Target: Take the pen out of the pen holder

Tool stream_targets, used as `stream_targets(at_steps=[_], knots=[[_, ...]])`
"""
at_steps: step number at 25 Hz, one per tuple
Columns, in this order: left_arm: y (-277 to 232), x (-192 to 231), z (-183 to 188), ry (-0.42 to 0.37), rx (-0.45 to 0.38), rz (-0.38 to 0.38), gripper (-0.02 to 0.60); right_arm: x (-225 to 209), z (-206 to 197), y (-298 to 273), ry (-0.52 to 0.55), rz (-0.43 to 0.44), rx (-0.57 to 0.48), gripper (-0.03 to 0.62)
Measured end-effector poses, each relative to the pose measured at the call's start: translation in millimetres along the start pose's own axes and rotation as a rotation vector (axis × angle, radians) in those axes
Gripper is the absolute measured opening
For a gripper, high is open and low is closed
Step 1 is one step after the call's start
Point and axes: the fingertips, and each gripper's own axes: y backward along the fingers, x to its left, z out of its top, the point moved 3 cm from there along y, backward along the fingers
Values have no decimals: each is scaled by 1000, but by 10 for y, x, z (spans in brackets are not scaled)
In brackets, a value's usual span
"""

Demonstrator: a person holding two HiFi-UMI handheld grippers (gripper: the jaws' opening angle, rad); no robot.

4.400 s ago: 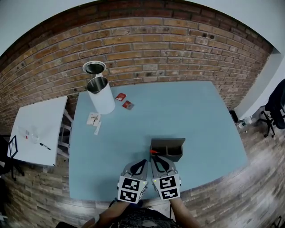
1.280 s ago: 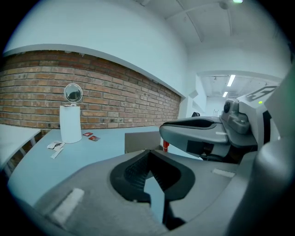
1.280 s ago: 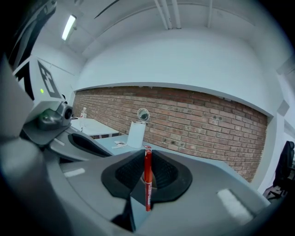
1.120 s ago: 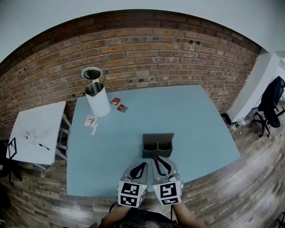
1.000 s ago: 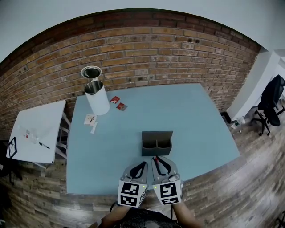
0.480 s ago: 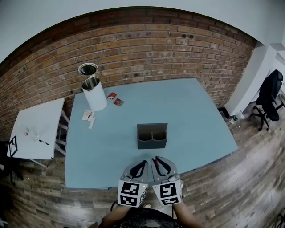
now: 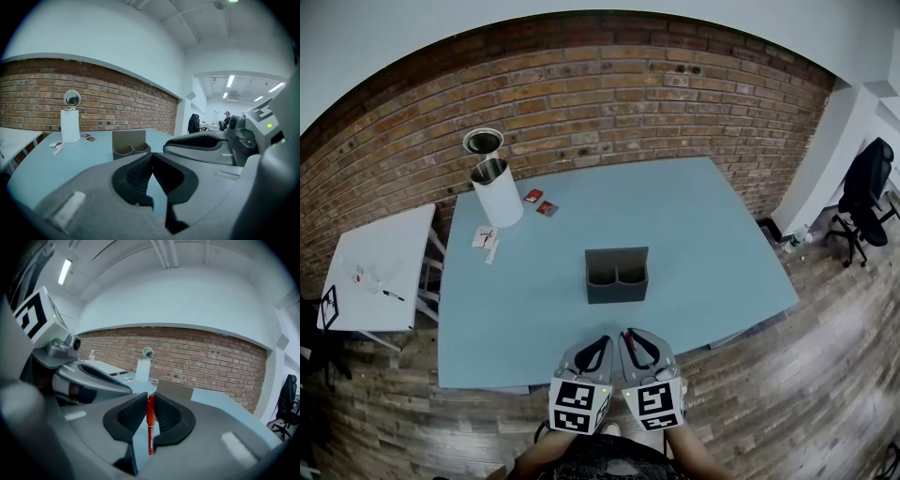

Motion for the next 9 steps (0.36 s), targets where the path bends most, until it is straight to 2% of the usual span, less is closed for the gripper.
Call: stream_targets(at_steps=[9], knots=[[27,-63,-62,0,12,-8,1,30,-69,78,-3,-3,14,48]])
